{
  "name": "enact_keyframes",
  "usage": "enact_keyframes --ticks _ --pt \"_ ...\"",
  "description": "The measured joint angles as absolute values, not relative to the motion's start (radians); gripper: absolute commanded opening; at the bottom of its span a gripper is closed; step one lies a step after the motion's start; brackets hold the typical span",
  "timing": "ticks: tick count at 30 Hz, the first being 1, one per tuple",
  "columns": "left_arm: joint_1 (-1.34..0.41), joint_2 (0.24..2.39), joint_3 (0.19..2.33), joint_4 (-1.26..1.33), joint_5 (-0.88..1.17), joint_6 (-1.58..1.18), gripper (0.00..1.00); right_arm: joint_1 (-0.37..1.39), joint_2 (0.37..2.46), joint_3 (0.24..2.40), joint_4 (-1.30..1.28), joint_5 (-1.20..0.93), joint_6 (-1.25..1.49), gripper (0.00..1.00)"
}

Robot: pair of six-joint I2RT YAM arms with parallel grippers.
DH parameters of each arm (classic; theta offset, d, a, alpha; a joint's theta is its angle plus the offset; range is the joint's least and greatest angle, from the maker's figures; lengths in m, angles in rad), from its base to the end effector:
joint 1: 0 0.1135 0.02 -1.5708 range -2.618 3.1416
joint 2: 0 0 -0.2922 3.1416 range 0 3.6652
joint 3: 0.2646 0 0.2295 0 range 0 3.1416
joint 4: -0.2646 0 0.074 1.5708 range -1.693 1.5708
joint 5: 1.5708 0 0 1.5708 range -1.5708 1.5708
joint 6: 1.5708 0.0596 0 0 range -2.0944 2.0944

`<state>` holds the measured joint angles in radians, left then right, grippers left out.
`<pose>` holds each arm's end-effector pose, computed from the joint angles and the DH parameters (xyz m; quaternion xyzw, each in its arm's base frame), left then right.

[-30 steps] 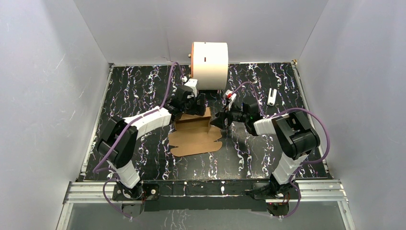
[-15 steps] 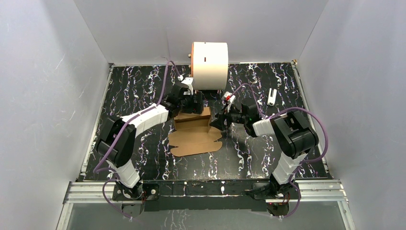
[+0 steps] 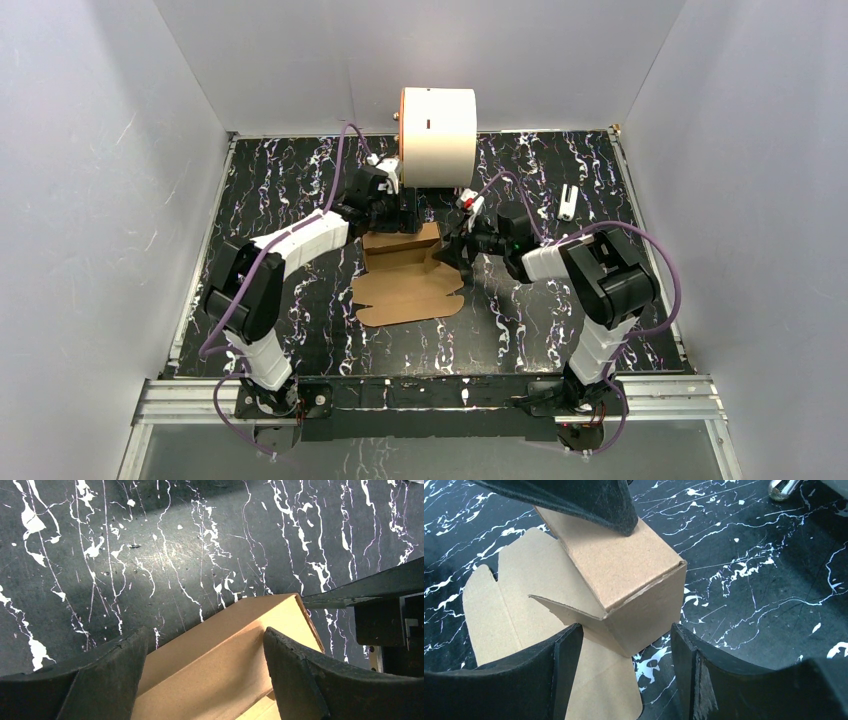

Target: Fold the paper box

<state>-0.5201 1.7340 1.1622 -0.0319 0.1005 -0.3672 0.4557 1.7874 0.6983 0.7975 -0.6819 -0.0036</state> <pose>0.3406 -0.2020 0.2567 0.0908 0.8799 -0.2395 0.4003 0.3012 0.1894 0.1958 -0.3665 0.6909 0.3875 0.4881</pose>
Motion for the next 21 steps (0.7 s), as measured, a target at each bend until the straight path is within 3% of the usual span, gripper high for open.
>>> enact_keyframes --ticks 21 --pt "-0.518 1.761 1.193 -0.062 0.208 -0.379 0.79 0.492 1.802 0.713 0.817 -0.558 -0.039 0.58"
